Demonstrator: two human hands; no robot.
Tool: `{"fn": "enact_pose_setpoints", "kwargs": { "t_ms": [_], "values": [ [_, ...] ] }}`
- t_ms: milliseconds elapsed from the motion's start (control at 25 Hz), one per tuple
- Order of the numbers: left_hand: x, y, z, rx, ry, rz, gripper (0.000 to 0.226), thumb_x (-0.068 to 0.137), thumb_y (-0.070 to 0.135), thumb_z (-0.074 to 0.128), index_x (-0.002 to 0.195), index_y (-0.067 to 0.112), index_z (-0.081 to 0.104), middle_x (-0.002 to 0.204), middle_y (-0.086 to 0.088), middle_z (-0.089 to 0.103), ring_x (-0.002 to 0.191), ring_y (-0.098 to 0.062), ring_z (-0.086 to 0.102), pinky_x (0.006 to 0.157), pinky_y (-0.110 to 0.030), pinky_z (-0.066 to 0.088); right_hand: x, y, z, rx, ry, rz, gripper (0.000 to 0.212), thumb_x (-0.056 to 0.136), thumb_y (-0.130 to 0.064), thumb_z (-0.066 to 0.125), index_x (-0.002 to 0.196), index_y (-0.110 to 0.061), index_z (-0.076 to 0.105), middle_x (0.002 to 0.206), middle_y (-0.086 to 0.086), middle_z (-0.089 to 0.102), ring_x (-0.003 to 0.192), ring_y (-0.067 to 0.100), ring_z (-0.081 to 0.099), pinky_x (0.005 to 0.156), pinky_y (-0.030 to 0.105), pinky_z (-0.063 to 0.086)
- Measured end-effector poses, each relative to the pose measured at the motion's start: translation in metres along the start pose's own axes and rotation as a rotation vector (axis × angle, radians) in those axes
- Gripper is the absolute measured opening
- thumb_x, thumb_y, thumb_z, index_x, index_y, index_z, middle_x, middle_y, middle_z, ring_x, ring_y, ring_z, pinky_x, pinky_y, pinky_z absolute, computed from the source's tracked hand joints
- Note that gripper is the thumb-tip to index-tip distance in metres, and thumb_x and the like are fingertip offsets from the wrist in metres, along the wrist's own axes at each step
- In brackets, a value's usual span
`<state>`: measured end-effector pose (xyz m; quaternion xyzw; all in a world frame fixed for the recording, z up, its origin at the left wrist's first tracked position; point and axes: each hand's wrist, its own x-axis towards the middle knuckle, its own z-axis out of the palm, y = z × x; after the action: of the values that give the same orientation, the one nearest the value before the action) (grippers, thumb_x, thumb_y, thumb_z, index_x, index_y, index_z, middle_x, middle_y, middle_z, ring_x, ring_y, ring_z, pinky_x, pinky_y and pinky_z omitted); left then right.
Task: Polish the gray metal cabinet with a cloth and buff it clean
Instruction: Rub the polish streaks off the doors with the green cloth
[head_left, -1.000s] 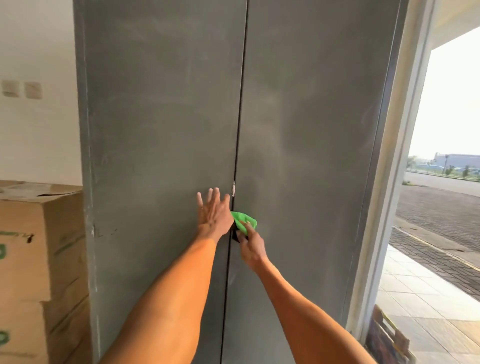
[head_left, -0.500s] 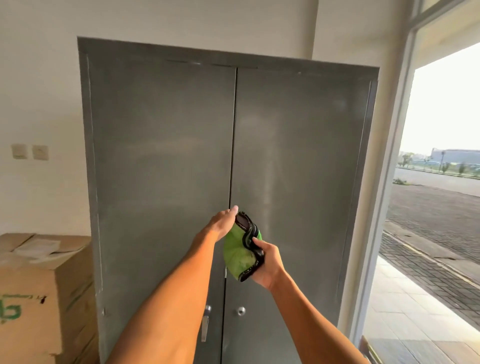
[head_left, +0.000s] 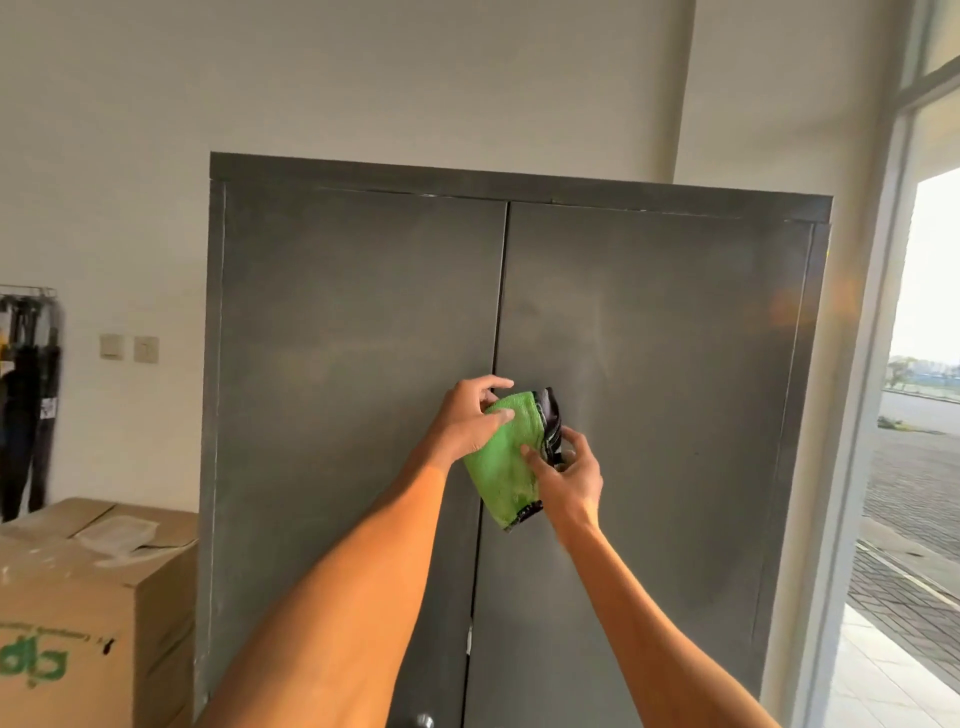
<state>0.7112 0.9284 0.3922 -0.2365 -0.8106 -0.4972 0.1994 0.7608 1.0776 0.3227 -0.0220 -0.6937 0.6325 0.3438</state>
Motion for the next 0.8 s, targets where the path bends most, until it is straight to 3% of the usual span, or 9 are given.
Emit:
{"fn": "enact_pose_setpoints", "kwargs": {
  "t_ms": [80, 200, 280, 320, 440, 520, 600, 720, 800],
  "values": [
    [0.021, 0.016, -0.007, 0.011, 0.071, 0.065, 0.046, 0.089, 0.015, 0.077, 0.132, 0.028, 0.067, 0.112, -0.004, 0.067, 0.103, -0.016, 0.064, 0.083, -0.021, 0.043, 0.015, -0.016, 0.006, -0.207, 0.179, -0.16, 0.048, 0.083, -0.031, 0.082, 0.125, -0.026, 0.058, 0.103, -0.007, 0.065, 0.097, 0.018, 0.066, 0.08, 0.031, 0.051],
    [0.058, 0.049, -0.021, 0.027, 0.147, 0.173, 0.044, 0.088, 0.013, 0.076, 0.13, 0.026, 0.069, 0.106, -0.002, 0.069, 0.104, -0.013, 0.063, 0.084, -0.02, 0.043, 0.041, -0.043, 0.022, -0.392, 0.441, -0.564, 0.053, 0.082, -0.01, 0.075, 0.13, -0.02, 0.052, 0.12, 0.001, 0.057, 0.11, 0.023, 0.053, 0.084, 0.033, 0.046],
    [0.083, 0.068, -0.027, 0.045, 0.215, 0.236, 0.042, 0.088, 0.013, 0.077, 0.127, 0.024, 0.069, 0.105, -0.003, 0.071, 0.103, -0.016, 0.066, 0.085, -0.023, 0.046, 0.061, -0.058, 0.038, -0.5, 0.442, -0.951, 0.045, 0.081, 0.0, 0.067, 0.124, -0.01, 0.058, 0.124, 0.011, 0.058, 0.109, 0.03, 0.054, 0.088, 0.041, 0.052],
    [0.097, 0.078, -0.03, 0.049, 0.242, 0.267, 0.041, 0.087, 0.013, 0.077, 0.127, 0.024, 0.069, 0.106, -0.003, 0.072, 0.103, -0.017, 0.067, 0.087, -0.025, 0.048, 0.069, -0.068, 0.049, -0.554, 0.382, -1.039, 0.041, 0.085, -0.004, 0.064, 0.125, -0.006, 0.06, 0.128, 0.015, 0.059, 0.113, 0.032, 0.055, 0.092, 0.044, 0.053],
    [0.135, 0.102, -0.039, 0.052, 0.244, 0.355, 0.039, 0.09, 0.011, 0.075, 0.127, 0.023, 0.069, 0.113, -0.004, 0.075, 0.105, -0.017, 0.069, 0.094, -0.029, 0.052, 0.097, -0.092, 0.078, -0.661, 0.254, -0.825, 0.058, 0.101, -0.032, 0.045, 0.152, -0.004, 0.04, 0.159, 0.018, 0.035, 0.147, 0.031, 0.031, 0.121, 0.046, 0.03],
    [0.154, 0.111, -0.044, 0.067, 0.248, 0.442, 0.037, 0.093, 0.007, 0.07, 0.128, 0.019, 0.068, 0.117, -0.004, 0.074, 0.108, -0.018, 0.068, 0.097, -0.027, 0.051, 0.122, -0.095, 0.085, -0.855, 0.262, -0.818, 0.071, 0.102, -0.049, 0.033, 0.16, -0.01, 0.023, 0.169, 0.013, 0.013, 0.157, 0.026, 0.007, 0.127, 0.049, 0.01],
    [0.165, 0.111, -0.05, 0.103, 0.333, 0.558, 0.035, 0.097, 0.008, 0.063, 0.131, 0.015, 0.067, 0.126, -0.005, 0.071, 0.116, -0.021, 0.065, 0.102, -0.028, 0.048, 0.155, -0.1, 0.083, -1.003, 0.293, -0.885, 0.074, 0.099, -0.059, 0.029, 0.157, -0.013, 0.028, 0.17, 0.013, 0.004, 0.158, 0.027, -0.003, 0.126, 0.054, 0.004],
    [0.172, 0.081, -0.058, 0.242, 0.582, 0.676, 0.038, 0.099, 0.014, 0.047, 0.132, 0.013, 0.066, 0.135, -0.005, 0.066, 0.123, -0.027, 0.059, 0.103, -0.042, 0.047, 0.195, -0.135, 0.085, -0.813, 0.422, -0.711, 0.064, 0.105, -0.048, 0.035, 0.157, -0.013, 0.026, 0.171, 0.008, -0.005, 0.157, 0.027, -0.008, 0.125, 0.057, 0.003],
    [0.172, 0.053, -0.062, 0.246, 0.763, 0.631, 0.041, 0.097, 0.015, 0.043, 0.131, 0.013, 0.066, 0.136, -0.004, 0.066, 0.123, -0.027, 0.059, 0.097, -0.043, 0.047, 0.206, -0.162, 0.099, -0.597, 0.59, -0.554, 0.054, 0.108, -0.031, 0.036, 0.159, -0.019, 0.026, 0.171, 0.008, -0.004, 0.157, 0.03, -0.005, 0.123, 0.061, 0.006]
  ]
}}
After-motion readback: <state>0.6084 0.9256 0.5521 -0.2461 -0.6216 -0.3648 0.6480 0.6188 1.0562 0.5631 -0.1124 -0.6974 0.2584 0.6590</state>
